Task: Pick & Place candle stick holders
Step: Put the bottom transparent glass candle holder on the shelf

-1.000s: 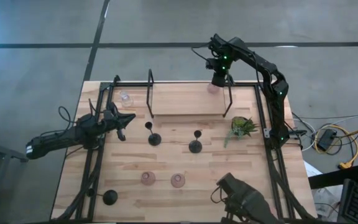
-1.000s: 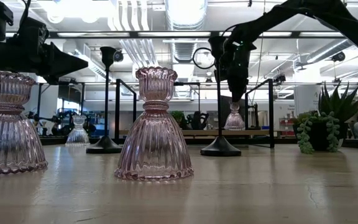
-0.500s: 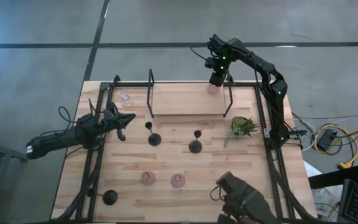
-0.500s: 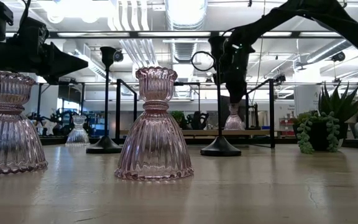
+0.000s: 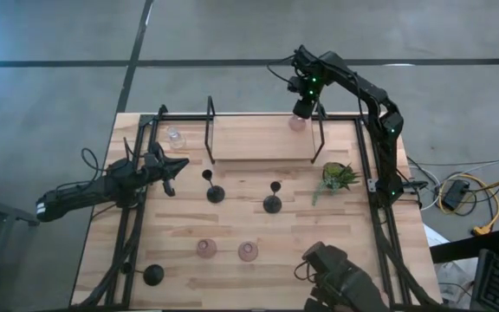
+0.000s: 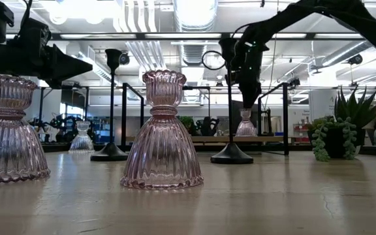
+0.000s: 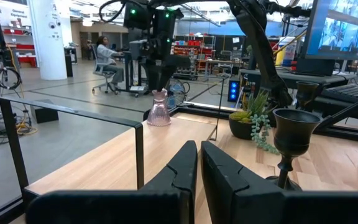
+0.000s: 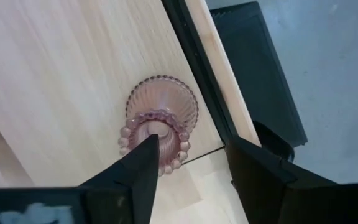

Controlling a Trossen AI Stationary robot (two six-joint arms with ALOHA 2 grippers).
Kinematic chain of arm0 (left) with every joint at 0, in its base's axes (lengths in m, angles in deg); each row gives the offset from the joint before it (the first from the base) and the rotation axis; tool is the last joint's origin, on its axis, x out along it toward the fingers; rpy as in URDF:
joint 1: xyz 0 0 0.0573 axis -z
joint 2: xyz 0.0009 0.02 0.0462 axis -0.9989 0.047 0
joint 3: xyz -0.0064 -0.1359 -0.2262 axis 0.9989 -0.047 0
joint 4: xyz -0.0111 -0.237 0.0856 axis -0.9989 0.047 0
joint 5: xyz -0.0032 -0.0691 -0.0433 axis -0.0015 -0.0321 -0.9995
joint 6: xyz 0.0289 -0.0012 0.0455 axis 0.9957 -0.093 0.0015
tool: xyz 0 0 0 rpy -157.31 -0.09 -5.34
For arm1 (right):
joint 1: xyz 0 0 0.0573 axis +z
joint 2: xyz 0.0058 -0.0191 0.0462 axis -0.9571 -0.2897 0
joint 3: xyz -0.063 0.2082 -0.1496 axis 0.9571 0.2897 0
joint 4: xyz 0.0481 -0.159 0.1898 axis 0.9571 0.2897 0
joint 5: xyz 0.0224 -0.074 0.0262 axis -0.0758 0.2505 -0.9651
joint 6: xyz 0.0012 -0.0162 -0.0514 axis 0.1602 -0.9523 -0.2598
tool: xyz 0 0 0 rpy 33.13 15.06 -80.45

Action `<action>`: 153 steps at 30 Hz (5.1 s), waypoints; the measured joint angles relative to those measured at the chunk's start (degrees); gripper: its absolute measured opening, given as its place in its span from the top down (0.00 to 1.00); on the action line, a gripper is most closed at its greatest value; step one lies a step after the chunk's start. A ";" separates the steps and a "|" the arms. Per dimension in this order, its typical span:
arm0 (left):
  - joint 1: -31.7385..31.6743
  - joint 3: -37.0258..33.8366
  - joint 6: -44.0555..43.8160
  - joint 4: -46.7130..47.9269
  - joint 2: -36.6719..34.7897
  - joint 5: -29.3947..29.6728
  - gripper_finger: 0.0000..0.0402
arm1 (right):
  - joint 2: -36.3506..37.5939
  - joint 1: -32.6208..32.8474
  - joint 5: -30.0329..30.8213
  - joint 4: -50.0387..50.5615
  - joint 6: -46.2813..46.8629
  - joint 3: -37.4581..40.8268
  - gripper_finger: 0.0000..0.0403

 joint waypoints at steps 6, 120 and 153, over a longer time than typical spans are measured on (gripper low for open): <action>0.01 0.00 0.00 0.00 0.00 0.00 0.94 | 2.98 0.10 0.42 -0.06 -0.34 -0.07 0.51; 0.00 0.00 -0.01 0.00 -0.01 -0.01 0.94 | 35.33 86.41 -3.88 -26.55 75.83 54.36 0.76; 0.02 0.00 0.00 0.00 -0.02 0.00 0.94 | 36.47 81.20 -1.38 -17.11 63.10 39.84 0.95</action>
